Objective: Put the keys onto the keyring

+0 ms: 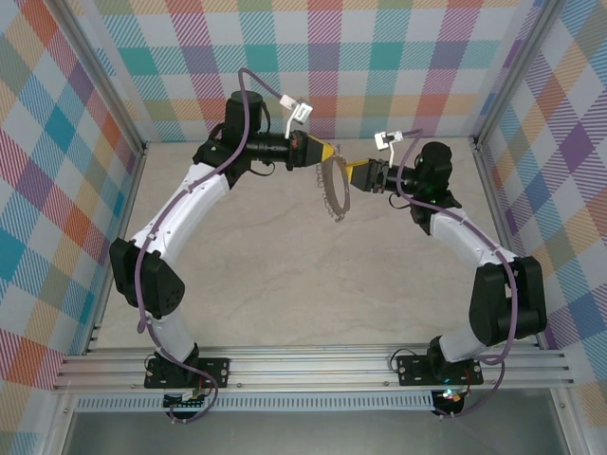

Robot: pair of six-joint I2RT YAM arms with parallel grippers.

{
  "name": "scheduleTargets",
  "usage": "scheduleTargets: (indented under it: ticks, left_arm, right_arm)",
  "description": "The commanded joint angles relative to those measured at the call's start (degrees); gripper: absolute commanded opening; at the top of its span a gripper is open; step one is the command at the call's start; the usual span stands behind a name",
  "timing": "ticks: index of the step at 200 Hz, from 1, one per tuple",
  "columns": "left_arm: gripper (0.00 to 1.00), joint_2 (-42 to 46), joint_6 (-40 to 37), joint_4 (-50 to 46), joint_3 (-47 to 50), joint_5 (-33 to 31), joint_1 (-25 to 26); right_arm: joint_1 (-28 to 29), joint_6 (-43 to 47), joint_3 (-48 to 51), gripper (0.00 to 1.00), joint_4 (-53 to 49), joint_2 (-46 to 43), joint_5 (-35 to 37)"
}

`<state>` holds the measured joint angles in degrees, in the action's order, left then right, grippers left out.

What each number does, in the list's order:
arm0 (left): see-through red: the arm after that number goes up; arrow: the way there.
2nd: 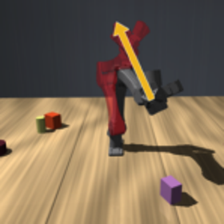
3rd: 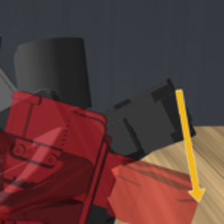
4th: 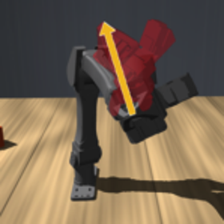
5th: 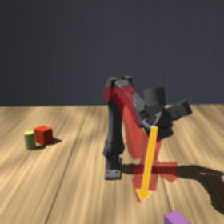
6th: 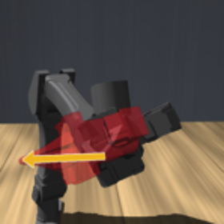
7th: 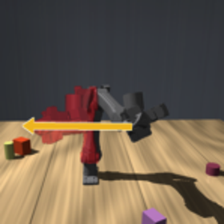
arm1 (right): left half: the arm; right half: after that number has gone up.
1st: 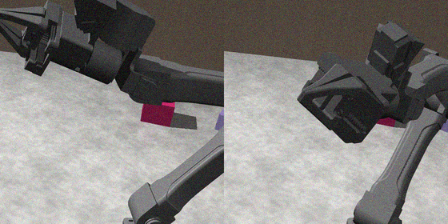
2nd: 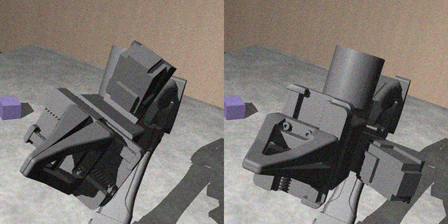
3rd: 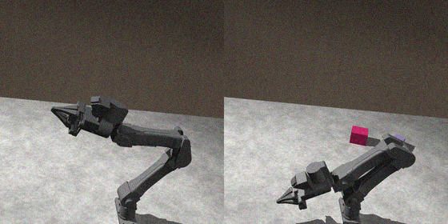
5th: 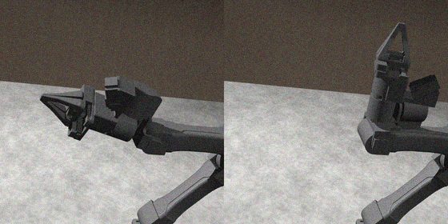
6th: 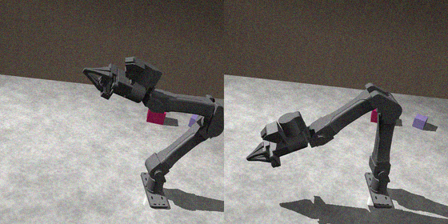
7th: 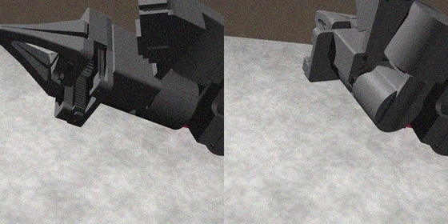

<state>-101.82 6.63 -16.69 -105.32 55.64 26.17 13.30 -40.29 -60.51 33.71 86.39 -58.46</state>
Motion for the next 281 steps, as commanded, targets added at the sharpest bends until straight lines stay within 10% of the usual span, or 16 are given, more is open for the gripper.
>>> scheduleTargets:
  ticks: [1, 38, 161, 281]
  left_arm:
    - [0.00, 2.9, 0.6, 3.4, 0.6, 1.3, 0.3]
    - [0.00, 3.4, 0.2, 3.0, 1.3, 1.5, 0.2]
    - [0.00, 7.2, 4.5, 7.8, 5.5, -4.4, 0.3]
    - [0.00, 9.9, 11.3, 18.4, 12.8, -8.3, 0.4]
  right_arm:
    - [1.1, 1.3, -3.1, 0.54, -0.6, -1.4, 0.9]
    - [2.1, 3.3, -5.7, 0.51, -4.4, -1.4, 0.8]
    - [7.4, 16.0, -6.4, 0.00, -20.4, -5.8, 5.4]
    - [11.2, 16.7, -10.2, 0.00, -22.1, -1.3, 8.4]
